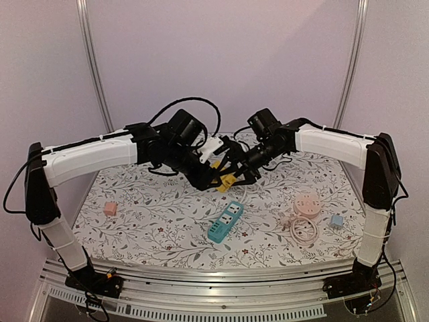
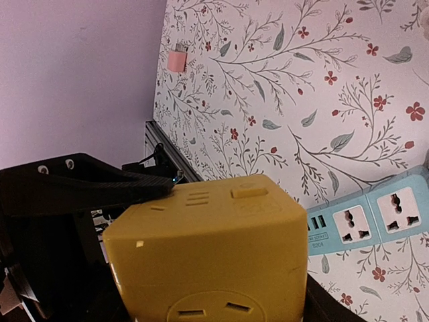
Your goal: Insert the plug
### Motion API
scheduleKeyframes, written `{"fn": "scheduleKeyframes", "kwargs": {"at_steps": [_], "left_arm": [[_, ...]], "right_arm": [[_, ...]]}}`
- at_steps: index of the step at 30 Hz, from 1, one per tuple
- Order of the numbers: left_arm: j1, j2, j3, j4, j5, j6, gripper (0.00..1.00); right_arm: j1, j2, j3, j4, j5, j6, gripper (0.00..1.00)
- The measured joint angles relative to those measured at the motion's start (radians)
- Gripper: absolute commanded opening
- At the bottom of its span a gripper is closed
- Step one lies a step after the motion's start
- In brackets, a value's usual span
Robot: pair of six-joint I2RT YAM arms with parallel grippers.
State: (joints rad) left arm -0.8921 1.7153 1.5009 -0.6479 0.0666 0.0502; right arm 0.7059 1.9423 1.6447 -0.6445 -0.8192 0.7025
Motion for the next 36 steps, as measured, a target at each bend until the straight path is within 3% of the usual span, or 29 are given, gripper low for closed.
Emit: {"fn": "scheduleKeyframes", "kwargs": {"at_steps": [4,6,7,8,14,19,26,30,36], "left_arm": [[0.000,0.006,0.003,-0.004,-0.002,-0.018,0.54],[-0.001,0.006,0.003,-0.004,-0.006,-0.025,0.67],[-0.002,0.006,0.003,-0.003,-0.008,-0.027,0.90],[-0.003,0.006,0.002,-0.002,-0.011,-0.032,0.98],[-0.006,-0.051,-0.060,0.058,-0.114,-0.029,0.99],[0.006,-0.156,-0.096,0.047,-0.106,0.024,0.99],[0.101,-0.251,-0.045,-0.055,0.115,0.074,0.99],[0.174,-0.252,-0.021,-0.097,0.256,0.069,1.00],[0.195,-0.253,-0.004,-0.143,0.426,0.067,0.99]], "right_arm": [[0.000,0.005,0.000,-0.003,0.000,-0.006,0.13],[0.000,0.005,0.000,-0.003,0.001,-0.009,0.06],[0.000,0.005,0.000,-0.002,0.002,-0.011,0.02],[0.000,0.005,0.000,-0.002,0.002,-0.013,0.00],[0.007,0.005,0.005,-0.013,0.018,-0.022,0.00],[0.008,-0.004,0.007,-0.013,0.058,-0.071,0.00],[0.007,-0.093,-0.043,0.054,0.107,-0.192,0.00],[0.008,-0.210,-0.173,0.179,0.097,-0.281,0.00],[0.008,-0.367,-0.337,0.344,0.086,-0.439,0.00]]}}
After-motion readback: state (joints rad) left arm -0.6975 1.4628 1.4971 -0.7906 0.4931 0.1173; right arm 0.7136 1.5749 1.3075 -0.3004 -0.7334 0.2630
